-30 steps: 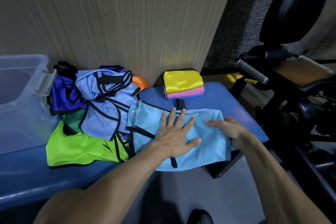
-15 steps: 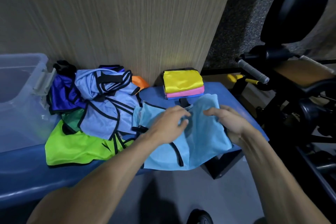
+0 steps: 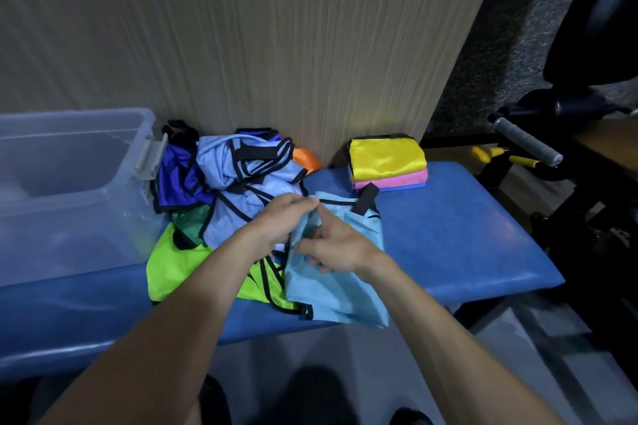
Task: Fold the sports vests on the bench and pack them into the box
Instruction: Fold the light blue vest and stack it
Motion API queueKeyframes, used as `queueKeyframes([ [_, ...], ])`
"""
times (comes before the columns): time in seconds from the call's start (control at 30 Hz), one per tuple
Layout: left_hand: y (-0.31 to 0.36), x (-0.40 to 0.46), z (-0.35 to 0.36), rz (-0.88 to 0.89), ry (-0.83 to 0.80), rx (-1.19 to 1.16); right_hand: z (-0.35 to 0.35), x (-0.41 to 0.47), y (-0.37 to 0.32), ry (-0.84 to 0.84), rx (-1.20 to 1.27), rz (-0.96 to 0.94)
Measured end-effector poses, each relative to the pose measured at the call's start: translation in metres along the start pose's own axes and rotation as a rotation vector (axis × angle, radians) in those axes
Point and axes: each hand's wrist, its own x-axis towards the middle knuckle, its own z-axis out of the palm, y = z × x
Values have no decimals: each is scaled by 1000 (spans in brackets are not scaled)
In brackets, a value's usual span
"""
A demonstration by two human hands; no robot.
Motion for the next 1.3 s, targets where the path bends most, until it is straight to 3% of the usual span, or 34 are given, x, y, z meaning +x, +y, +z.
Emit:
queueKeyframes([
  [0.07,-8,7,2,10,88,115,-11,-9,7,33,-125,-52],
  [0.17,-10,9,6,66,194,277,-40,-20,28,260,-430,-147],
  [0.3,-13,12,6,112,207,335,-74,-26,63,460,-619,-118],
  [0.53,-11,5,7,168,253,649,-92,-11,84,465,-322,-56],
  [0.63,-2,-14,16,433,336,970,-97,-2,88,424,-323,-83],
  [0.77,6,-56,51,818,-17,956,-102,11,86,377,-378,-202],
  [0.9,-19,-71,64,751,-313,1138,-107,26,80,253,-379,-233],
  [1.0,-30,-68,57,707,-373,1089,-104,31,71,113,-383,-267],
  [1.17,-39,-69,49,728,-419,986,-105,39,62,40,-504,-189],
  [1.3,-41,-68,47,685,-438,923,-108,34,57,82,-174,-210],
])
